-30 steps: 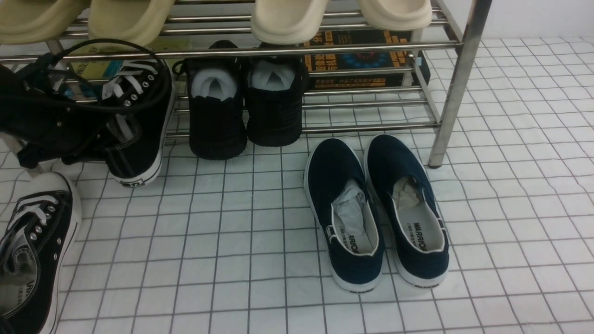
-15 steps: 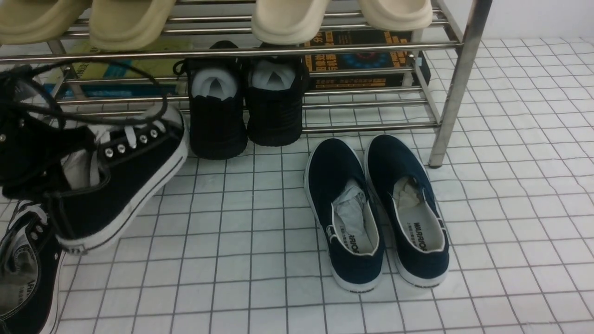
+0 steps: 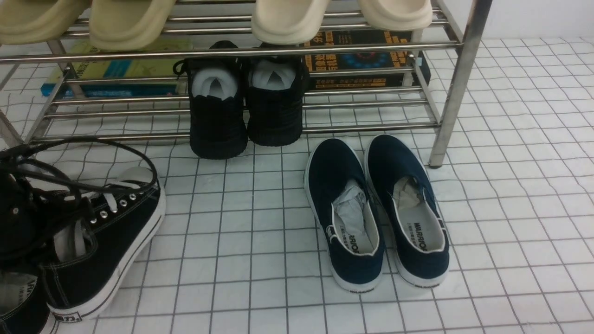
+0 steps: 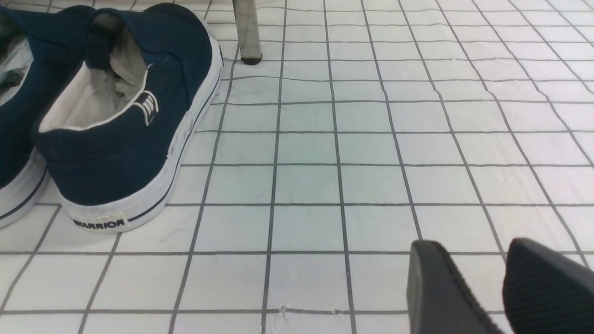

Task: Take the shoes off the shelf with your hand from the white checkered tablecloth.
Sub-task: 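Set the held shoe down on the floor in front of the rack with the left gripper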

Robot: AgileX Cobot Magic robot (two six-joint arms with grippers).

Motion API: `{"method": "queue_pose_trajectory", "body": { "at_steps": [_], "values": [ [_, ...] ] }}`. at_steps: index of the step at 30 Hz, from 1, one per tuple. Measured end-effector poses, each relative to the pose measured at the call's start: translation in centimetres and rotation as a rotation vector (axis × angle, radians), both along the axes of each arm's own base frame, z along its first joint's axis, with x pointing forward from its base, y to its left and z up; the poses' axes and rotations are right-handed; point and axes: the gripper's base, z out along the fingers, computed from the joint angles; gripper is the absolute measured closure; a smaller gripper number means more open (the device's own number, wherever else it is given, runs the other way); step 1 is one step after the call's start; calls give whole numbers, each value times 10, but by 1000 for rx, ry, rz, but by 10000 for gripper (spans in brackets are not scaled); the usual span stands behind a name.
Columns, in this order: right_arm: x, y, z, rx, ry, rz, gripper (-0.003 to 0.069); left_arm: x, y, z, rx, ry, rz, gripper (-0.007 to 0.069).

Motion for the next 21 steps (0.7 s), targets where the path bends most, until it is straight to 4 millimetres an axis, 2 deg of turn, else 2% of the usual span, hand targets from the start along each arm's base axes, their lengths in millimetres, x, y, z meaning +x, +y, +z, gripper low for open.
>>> {"method": "queue_pose_trajectory", "body": {
  "at_steps": [10, 15, 18, 21],
  "values": [
    [0, 0, 0, 0, 0, 0, 420, -1, -1, -1, -16, -3, 22, 591],
    [0, 0, 0, 0, 0, 0, 420, -1, -1, -1, -10, -3, 19, 516],
    [0, 0, 0, 0, 0, 0, 420, -3, 1, 3, 16, -7, -10, 417],
    [0, 0, 0, 0, 0, 0, 420, -12, 2, 17, 40, -26, -37, 343]
  ]
}}
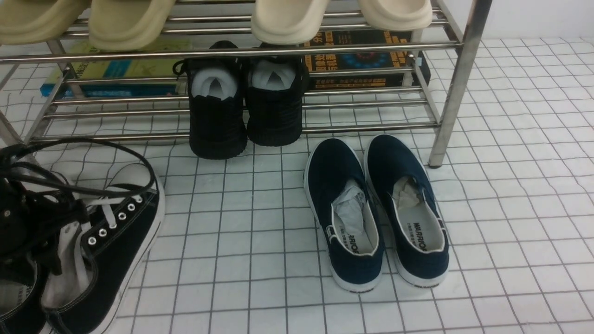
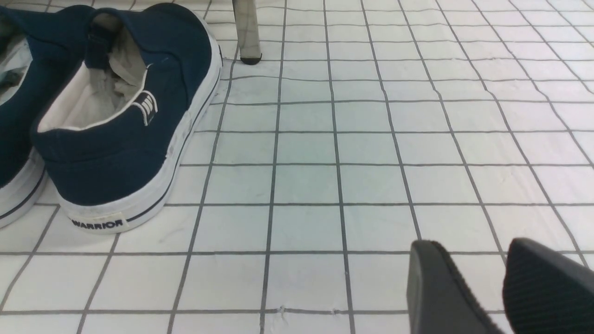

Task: Take the shoes off the shelf with your hand from the white checkered tablecloth.

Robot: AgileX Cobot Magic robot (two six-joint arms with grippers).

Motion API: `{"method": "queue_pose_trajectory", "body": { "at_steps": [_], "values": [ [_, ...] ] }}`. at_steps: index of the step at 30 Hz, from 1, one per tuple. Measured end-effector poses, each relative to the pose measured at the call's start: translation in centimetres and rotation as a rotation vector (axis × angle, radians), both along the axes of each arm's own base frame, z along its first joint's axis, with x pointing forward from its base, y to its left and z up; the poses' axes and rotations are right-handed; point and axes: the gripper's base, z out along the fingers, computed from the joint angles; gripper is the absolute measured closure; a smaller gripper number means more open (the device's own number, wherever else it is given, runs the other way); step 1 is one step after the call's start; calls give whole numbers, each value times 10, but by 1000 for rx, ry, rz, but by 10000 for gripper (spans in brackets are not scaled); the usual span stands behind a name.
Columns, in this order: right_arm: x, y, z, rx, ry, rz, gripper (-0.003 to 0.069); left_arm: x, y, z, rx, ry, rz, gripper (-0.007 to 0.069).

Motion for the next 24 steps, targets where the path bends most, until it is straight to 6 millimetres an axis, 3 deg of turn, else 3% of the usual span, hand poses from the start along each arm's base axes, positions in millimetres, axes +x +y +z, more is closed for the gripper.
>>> {"method": "queue_pose_trajectory", "body": {
  "at_steps": [5, 6, 10, 11, 13, 18, 24],
  "values": [
    [0, 0, 0, 0, 0, 0, 420, -21, -1, 29, 29, -55, -61, 337],
    [0, 0, 0, 0, 0, 0, 420, -35, -3, 43, 35, -78, -105, 383],
    [0, 0, 0, 0, 0, 0, 420, -60, -9, 65, 27, -141, -183, 485],
    [0, 0, 0, 0, 0, 0, 420, -76, -15, 74, 12, -201, -239, 551],
    [0, 0, 0, 0, 0, 0, 420, -101, -24, 83, -13, -311, -314, 603],
    [0, 0, 0, -1, 0, 0, 420, -147, -44, 79, -79, -650, -410, 623],
    [0, 0, 0, -1, 0, 0, 420, -178, -48, 68, -33, -910, -412, 623]
  ]
}}
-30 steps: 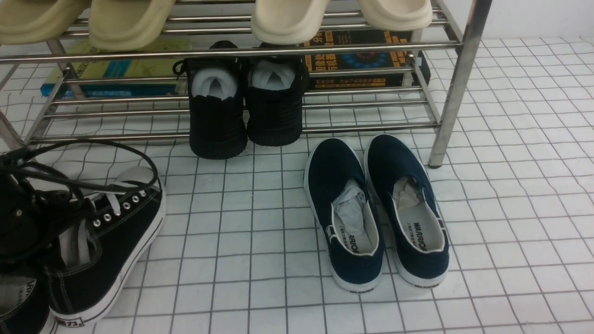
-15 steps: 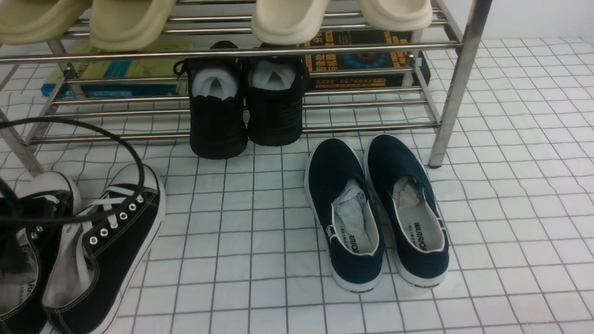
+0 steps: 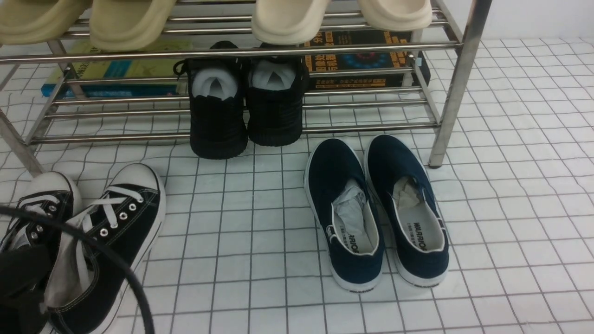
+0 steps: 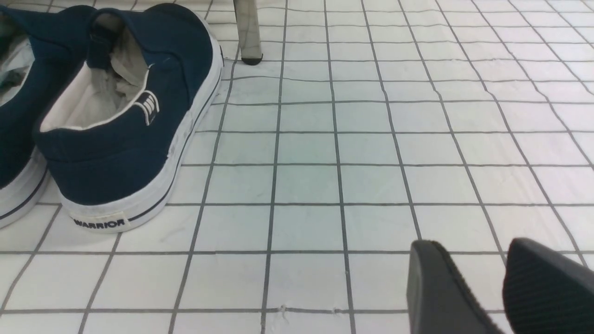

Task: Take the shoes off the shelf with your hand from the white checkered tablecloth.

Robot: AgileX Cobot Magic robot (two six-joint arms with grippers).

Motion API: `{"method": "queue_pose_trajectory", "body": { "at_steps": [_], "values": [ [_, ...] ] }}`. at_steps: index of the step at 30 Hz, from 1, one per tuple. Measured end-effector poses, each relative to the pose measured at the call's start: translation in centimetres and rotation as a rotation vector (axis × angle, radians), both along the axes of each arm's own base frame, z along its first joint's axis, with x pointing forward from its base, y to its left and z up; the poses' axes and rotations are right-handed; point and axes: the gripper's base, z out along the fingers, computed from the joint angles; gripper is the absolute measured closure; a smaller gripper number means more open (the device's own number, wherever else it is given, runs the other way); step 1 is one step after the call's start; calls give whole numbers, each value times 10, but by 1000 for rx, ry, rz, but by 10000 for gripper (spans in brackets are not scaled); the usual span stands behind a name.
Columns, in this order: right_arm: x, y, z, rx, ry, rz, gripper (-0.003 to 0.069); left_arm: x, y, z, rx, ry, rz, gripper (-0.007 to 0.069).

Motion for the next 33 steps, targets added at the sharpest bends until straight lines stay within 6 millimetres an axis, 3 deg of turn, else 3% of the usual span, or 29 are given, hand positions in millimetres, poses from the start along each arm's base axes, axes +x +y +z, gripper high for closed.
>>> {"method": "queue_pose_trajectory", "body": {
  "at_steps": [7, 17, 26, 33],
  "values": [
    [0, 0, 0, 0, 0, 0, 420, -24, 0, -9, 59, -88, 8, 617],
    [0, 0, 0, 0, 0, 0, 420, -19, 5, -20, 97, -118, 49, 609],
    [0, 0, 0, 0, 0, 0, 420, -21, 20, -99, 91, -124, 223, 603],
    [0, 0, 0, 0, 0, 0, 420, -24, 19, -129, 88, -127, 167, 594]
  ]
}}
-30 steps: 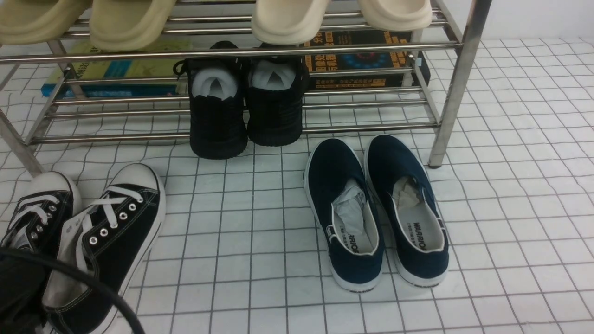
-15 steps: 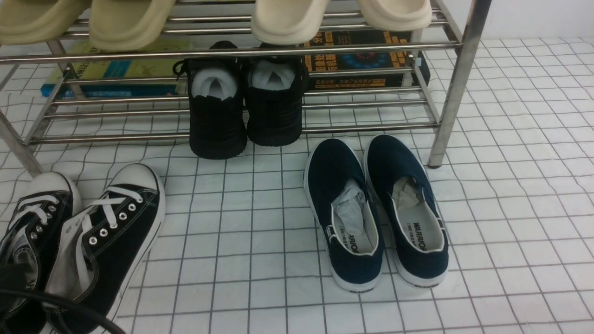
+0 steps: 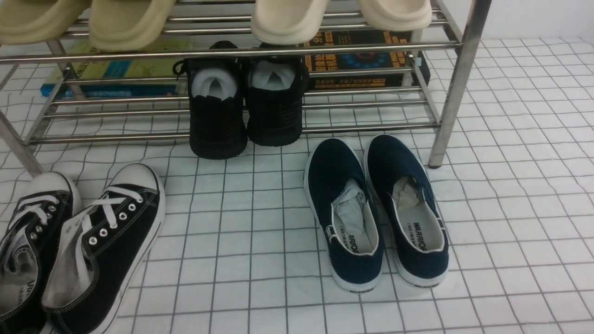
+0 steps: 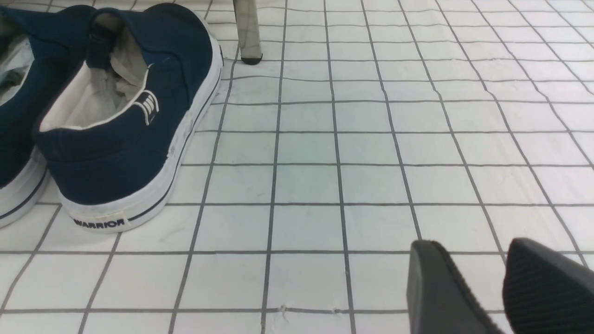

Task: Take the shoes off the shelf with your hand from the white checkered tablecloth.

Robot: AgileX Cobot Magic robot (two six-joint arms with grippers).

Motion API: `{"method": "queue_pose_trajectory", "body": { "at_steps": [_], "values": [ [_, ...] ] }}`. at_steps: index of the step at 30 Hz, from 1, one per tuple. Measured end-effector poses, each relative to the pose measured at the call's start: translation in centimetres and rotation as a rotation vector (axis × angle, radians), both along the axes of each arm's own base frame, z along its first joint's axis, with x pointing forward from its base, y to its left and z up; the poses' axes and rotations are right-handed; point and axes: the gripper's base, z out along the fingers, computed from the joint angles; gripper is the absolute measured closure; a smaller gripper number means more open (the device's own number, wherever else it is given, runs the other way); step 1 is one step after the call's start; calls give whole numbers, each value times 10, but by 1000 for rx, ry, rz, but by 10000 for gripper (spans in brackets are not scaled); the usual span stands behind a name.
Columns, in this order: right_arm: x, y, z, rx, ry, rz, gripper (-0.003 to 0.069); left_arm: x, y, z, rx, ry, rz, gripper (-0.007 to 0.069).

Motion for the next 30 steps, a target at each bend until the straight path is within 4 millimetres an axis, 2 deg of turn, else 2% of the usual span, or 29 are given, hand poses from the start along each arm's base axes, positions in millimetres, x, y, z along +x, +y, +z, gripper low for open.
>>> {"method": "queue_pose_trajectory", "body": {
  "at_steps": [4, 30],
  "values": [
    [0, 0, 0, 0, 0, 0, 420, -1, 0, -8, 10, -31, -14, 587],
    [0, 0, 0, 0, 0, 0, 420, -1, 0, -7, 2, -49, -9, 566]
  ]
}}
